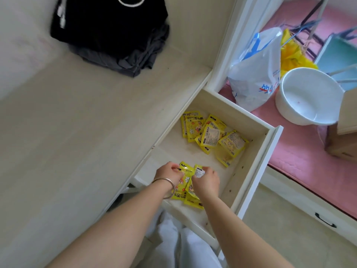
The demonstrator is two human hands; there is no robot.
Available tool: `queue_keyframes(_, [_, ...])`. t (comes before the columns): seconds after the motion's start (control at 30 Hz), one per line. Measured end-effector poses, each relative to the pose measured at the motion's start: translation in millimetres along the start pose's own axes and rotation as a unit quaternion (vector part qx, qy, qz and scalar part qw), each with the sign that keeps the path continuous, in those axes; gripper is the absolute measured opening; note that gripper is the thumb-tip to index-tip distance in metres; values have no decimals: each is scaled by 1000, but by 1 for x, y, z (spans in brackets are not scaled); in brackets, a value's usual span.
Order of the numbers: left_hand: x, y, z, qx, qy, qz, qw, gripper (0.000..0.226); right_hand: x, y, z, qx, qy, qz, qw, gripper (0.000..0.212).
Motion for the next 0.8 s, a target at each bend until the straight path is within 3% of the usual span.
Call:
queue_keyframes(0.17, [0,-39,-33,-60,-139,25,988,30,39,-39,-4,-23,-28,-159,987,40])
queue_keyframes(0.37, [36,-99,-78,-161,-302,50,938,22,77,-100,6,-12,-90,-349,933,34])
queue_keyframes(0.8, [237,-249,-135,-414,-434,-43,799,16,73,-278,139,193,-241,-552,774,36])
Point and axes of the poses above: each hand's wrist, its own y-axis towards the middle knuckle, its own z-axis out of the palm, x = y × z, the point moved 1 cm from there along y, towards the middle knuckle, and after that the axes turned 1 degree about -y, right-handed, at the moved point
